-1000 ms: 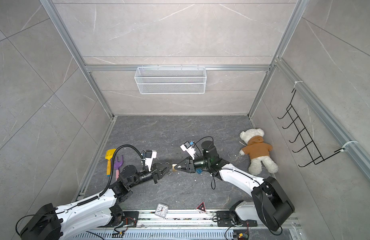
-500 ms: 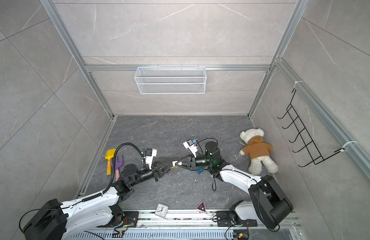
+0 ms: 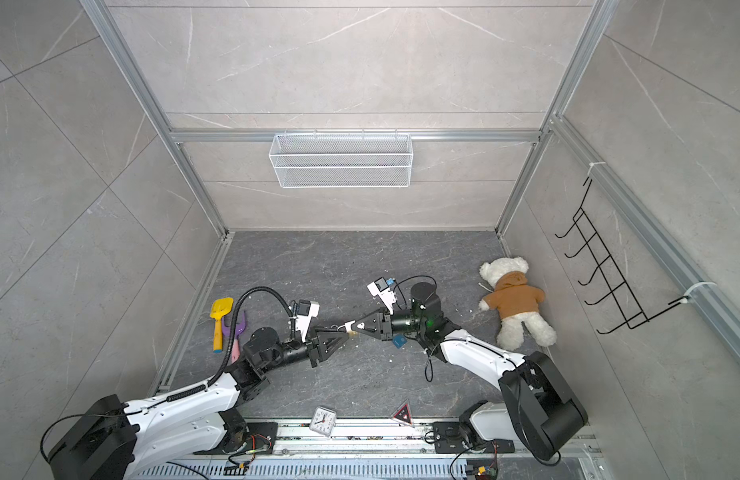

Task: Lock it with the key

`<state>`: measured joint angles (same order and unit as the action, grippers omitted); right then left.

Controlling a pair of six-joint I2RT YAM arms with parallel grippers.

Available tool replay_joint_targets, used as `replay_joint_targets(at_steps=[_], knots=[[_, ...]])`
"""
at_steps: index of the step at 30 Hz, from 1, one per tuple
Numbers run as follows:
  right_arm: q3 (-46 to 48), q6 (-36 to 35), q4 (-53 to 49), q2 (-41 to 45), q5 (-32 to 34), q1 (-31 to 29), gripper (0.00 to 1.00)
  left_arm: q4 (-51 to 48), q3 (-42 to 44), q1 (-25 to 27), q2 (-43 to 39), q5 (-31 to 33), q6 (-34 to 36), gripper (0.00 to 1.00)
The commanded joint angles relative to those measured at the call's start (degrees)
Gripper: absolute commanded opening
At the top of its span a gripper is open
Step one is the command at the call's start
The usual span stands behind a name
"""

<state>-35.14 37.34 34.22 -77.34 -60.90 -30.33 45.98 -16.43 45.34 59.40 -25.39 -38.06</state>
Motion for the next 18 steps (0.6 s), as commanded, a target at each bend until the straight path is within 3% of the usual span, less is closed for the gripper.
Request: replay_joint_targets(at_steps=[1,9,18], knots=[[0.1,0.4,3.4,0.7,1.4,0.3,0.0,7.4,-1.6,0.1,2.1,-3.0,-0.5,0.3],[1.9,1.2,5.2,1.6,1.6,0.3,0.0,15.0,-2.9,-0.1,8.1,-4.6,-3.6,0.3],[2.4,0.5,4.0,2.9,1.1,0.5,0.0,13.2,-3.0,-0.8,6.9,-6.1,-2.9,0.32]])
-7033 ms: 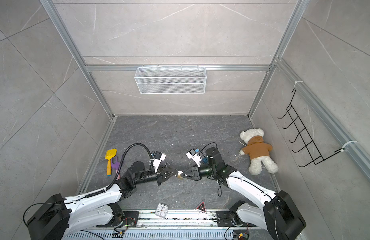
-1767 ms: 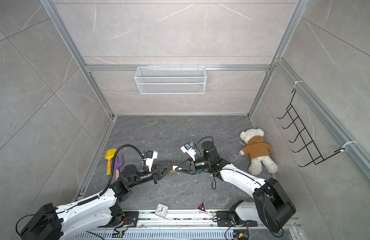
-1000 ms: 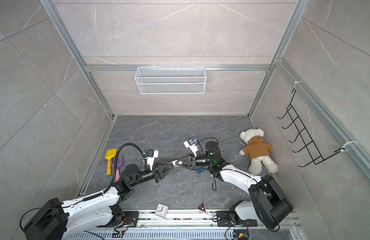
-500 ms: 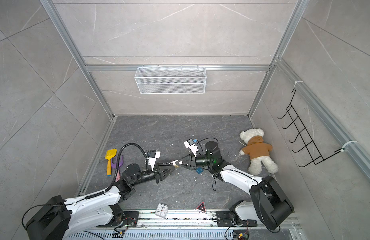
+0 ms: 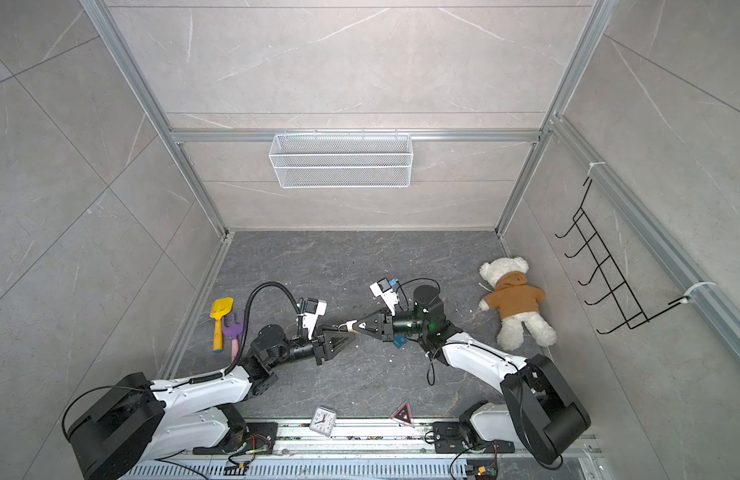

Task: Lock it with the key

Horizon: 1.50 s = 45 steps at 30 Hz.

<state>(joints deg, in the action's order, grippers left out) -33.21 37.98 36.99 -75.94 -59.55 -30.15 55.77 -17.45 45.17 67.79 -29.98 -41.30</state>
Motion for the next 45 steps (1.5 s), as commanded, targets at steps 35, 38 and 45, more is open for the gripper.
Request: replay_joint_targets(at_steps=[35,38,45], knots=[[2.3,-0.8,1.4,3.2,-1.4,0.4,0.0,5.1,-2.5,-1.3,-0.9,-3.9,-1.4,0.29],[2.5,-0.8,1.2,3.6,-1.8,0.4,0.0,5.0,-2.2,-1.5,-1.3,-3.6,-1.5,0.29],[3.1,-0.4,2.2,3.6,-1.5,0.4,0.0,5.4,-2.6,-1.6,-0.9,-4.3,-1.8,0.28]])
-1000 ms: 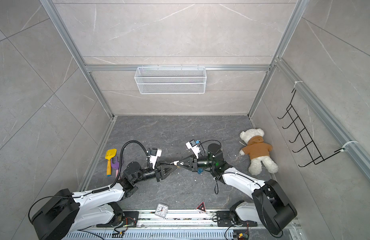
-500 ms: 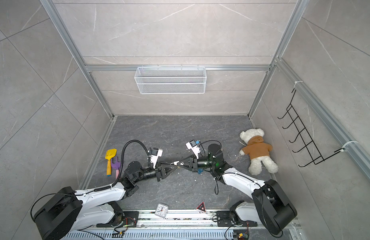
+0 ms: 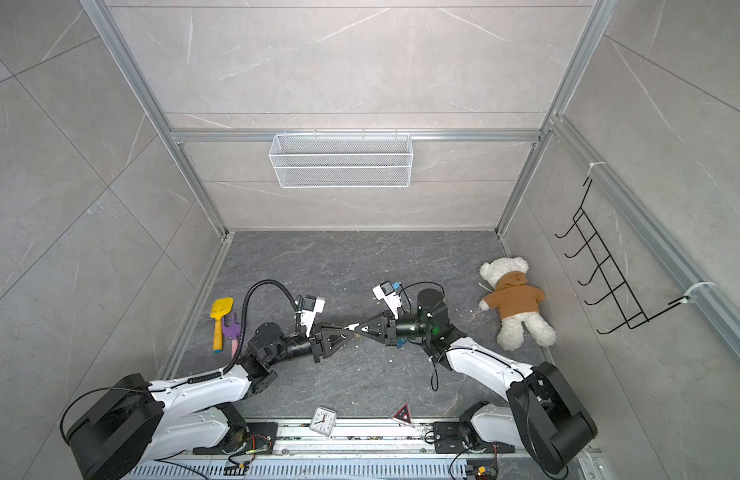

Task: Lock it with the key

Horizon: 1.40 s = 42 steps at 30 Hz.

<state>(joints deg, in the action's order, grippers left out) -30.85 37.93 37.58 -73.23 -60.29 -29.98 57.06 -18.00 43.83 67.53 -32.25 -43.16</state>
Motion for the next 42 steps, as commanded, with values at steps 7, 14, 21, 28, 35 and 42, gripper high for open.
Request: replay_joint_targets(at_steps=[7,14,21,28,35,42], knots=[[1.3,2.0,6.5,-0.8,-0.4,0.2,0.0,5.9,-3.2,-0.2,1.9,-4.3,-0.8,0.25],[1.5,3.1,9.3,-1.6,0.1,0.2,0.0,7.9,-3.9,-0.2,4.3,-5.7,-1.8,0.17],[1.7,2.9,8.3,-0.9,0.1,0.2,0.0,4.9,-4.8,-0.2,4.6,-4.2,-0.9,0.0],[0.7,-3.6,-5.4,4.1,3.6,0.4,0.25,-3.3,-3.6,-0.9,3.1,2.8,9.3,0.0],[-0.6,-8.4,-17.0,9.8,5.7,1.0,0.39,-7.7,-6.2,-4.1,3.1,-9.8,11.6,0.0],[-0.5,-10.1,-19.9,11.6,4.7,1.0,0.33,-6.7,-6.4,-4.2,2.7,-13.3,11.8,0.0]])
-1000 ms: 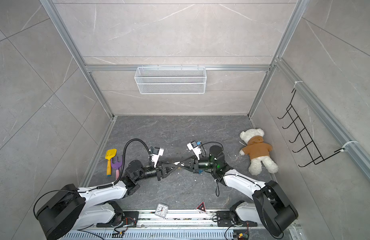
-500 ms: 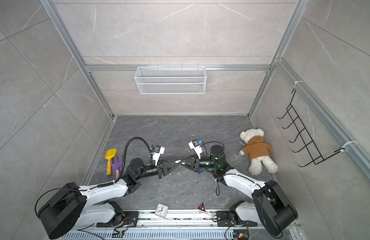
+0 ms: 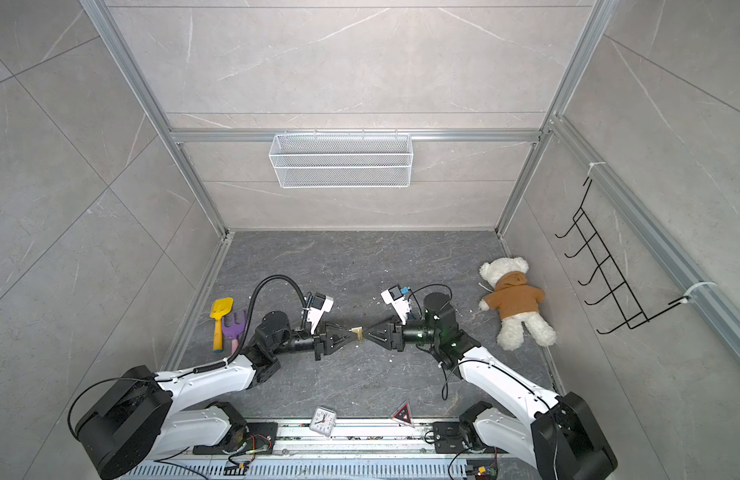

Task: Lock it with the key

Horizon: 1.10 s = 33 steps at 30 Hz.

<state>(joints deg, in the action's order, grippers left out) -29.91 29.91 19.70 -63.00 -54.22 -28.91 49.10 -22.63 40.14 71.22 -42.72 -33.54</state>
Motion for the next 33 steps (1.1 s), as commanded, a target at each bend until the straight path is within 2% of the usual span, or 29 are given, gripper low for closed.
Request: replay_joint_targets(at_steps=[1,10,13,17,19,26,33], knots=[[-1.5,-2.1,-2.2,1.5,-1.5,-0.1,0.32,0.9,-1.9,-0.5,-1.0,-2.8,2.1,0.0],[-1.2,-2.7,-3.6,1.6,-2.2,-0.1,0.28,2.0,-2.3,-0.5,-0.7,-3.1,1.3,0.0],[-0.9,-3.4,-4.7,2.6,-1.9,-0.1,0.4,2.0,-2.6,-0.4,-0.6,-3.5,1.3,0.0],[-1.1,-5.1,-7.5,5.0,1.1,-0.1,0.43,3.2,-2.7,-0.4,-0.2,-4.2,0.8,0.0],[-1.2,-5.3,-7.7,5.4,1.8,-0.1,0.42,4.2,-2.5,-0.4,0.1,-4.8,0.3,0.0],[-2.5,-5.7,-7.7,3.1,0.4,-0.1,0.31,6.4,-2.4,-0.4,0.8,-5.4,-0.7,0.0],[-2.7,-5.1,-6.5,1.9,-0.3,-0.1,0.27,8.1,-2.5,-0.3,1.9,-5.6,-1.6,0.0]])
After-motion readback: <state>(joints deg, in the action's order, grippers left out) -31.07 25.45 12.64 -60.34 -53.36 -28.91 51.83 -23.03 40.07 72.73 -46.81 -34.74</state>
